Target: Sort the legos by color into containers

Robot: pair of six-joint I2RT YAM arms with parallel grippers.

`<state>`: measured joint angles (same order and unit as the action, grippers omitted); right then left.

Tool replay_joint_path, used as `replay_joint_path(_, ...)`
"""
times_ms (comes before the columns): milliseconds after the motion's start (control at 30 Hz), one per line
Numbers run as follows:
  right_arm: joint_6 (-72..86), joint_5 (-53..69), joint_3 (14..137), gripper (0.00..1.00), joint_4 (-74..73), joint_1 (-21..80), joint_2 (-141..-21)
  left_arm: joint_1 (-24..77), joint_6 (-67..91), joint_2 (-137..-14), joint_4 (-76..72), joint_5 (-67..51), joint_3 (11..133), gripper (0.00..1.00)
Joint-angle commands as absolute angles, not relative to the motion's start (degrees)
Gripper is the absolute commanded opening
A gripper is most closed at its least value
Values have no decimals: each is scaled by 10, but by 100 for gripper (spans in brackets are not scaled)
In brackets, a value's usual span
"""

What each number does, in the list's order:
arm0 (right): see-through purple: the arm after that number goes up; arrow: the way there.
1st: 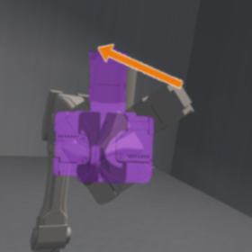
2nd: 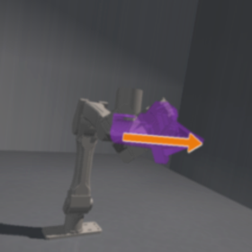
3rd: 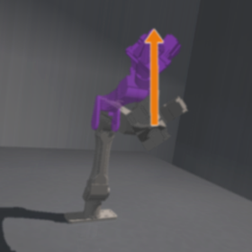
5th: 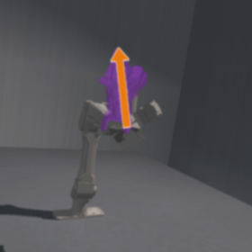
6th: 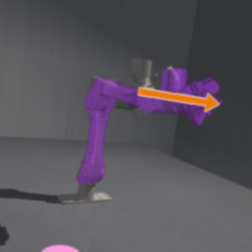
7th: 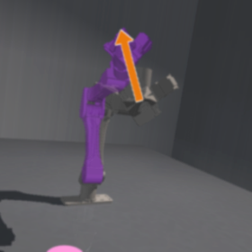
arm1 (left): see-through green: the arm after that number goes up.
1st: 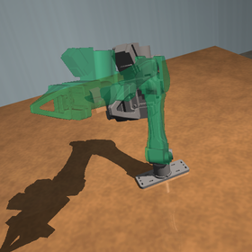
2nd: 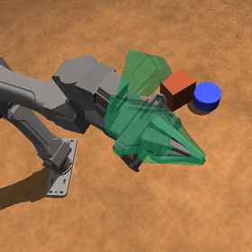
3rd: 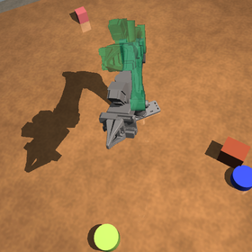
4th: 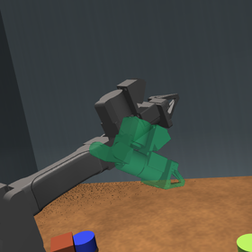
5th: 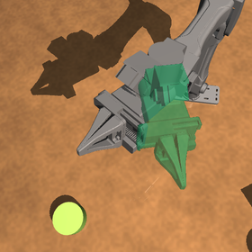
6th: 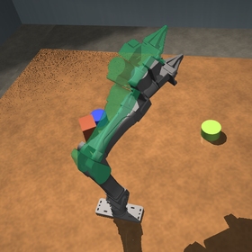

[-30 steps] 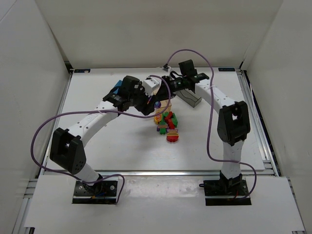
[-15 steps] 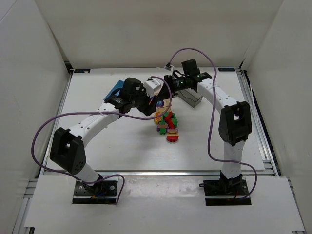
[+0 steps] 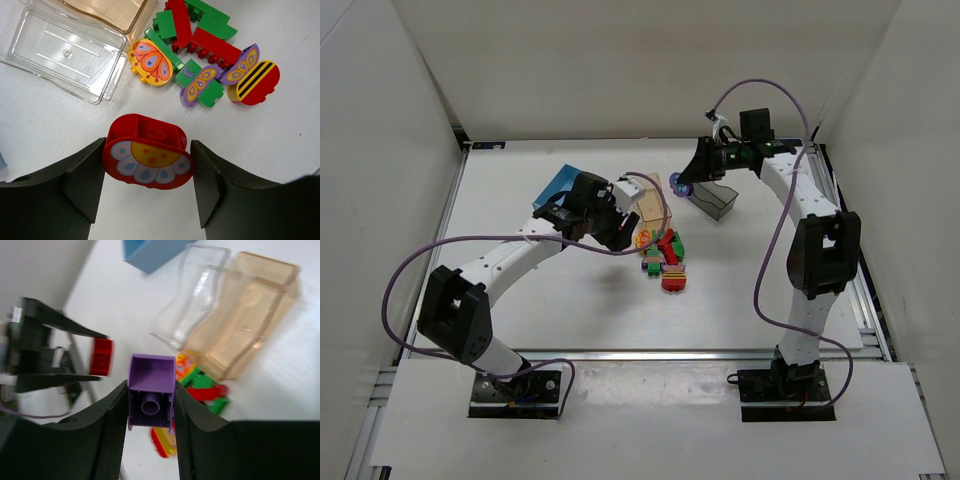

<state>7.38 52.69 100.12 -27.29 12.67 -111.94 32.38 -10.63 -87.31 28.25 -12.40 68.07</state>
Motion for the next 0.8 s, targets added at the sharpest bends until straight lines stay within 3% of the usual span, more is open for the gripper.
replay_joint_path(0,-36,453,1045,0,-319,116,-1107,322,-98,-838,286,-106,696,10)
replay_joint_path(267,-86,396,1105,0,-331,105,-1154,284,-60,-854,287,-94,736,10)
replay_joint_path(767,65,294,1185,0,-308,210,-1258,177,-18,-915,287,-87,825,10)
